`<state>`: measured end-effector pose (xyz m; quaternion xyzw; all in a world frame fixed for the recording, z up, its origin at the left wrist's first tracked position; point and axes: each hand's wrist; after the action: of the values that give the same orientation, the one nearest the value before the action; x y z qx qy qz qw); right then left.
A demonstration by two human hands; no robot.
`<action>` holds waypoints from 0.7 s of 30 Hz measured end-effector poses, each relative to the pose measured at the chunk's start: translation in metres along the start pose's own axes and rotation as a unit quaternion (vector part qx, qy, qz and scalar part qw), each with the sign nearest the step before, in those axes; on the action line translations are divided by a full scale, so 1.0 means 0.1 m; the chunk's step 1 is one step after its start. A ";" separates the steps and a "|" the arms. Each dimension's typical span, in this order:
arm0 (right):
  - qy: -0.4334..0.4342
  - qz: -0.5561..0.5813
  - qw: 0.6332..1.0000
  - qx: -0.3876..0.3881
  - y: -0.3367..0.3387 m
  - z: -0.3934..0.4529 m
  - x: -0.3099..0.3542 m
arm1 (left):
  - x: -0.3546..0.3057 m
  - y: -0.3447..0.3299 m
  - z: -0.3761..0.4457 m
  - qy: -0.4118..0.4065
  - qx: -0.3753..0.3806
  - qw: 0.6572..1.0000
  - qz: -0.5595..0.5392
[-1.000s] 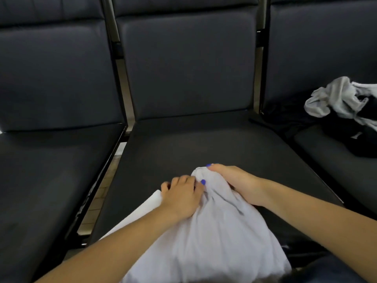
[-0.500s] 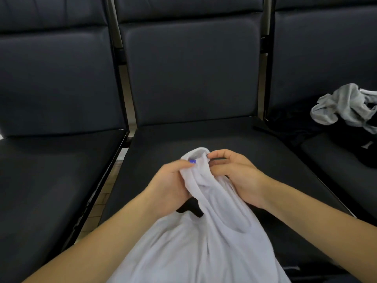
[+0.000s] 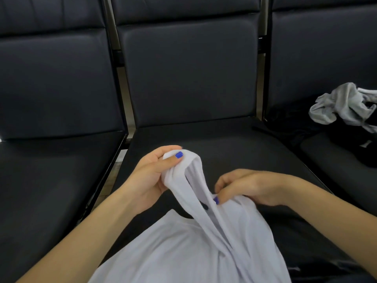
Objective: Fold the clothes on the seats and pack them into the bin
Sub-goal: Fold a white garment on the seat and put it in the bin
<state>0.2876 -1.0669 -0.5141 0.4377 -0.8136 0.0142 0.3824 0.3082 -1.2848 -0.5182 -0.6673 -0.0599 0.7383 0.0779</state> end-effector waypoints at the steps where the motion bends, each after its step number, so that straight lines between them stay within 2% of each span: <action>1: 0.006 -0.001 1.000 -0.018 0.05 -0.01 -0.03 | -0.01 0.01 0.00 -0.002 -0.004 1.000 -0.002; 6: 0.000 0.009 1.000 0.007 0.29 -0.11 -0.23 | -0.08 0.05 0.00 -0.014 -0.008 1.000 -0.013; 8: 0.011 0.013 1.000 -0.008 0.37 -0.15 -0.30 | -0.09 0.06 0.00 -0.022 -0.019 0.999 -0.031; 15: 0.033 -0.009 0.987 -0.158 0.55 -0.22 -0.48 | -0.13 0.11 0.01 -0.015 -0.043 0.997 -0.065; 19: 0.105 0.129 0.978 -0.122 0.56 -0.26 -0.53 | -0.17 0.07 0.00 -0.002 -0.073 0.991 -0.115; 21: 0.132 0.148 0.975 -0.103 0.58 -0.30 -0.55 | -0.21 0.05 -0.02 0.000 -0.069 0.986 -0.150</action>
<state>0.2816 -0.9812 -0.5098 0.2655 -0.8086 0.0443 0.5232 0.3117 -1.2940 -0.4992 -0.6542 -0.2096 0.7128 0.1415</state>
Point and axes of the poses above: each hand's wrist, its own z-axis towards the middle knuckle, its own y-axis out of the back of the hand, x = y × z, and after that the axes turned 12 degrees about -y, right-handed
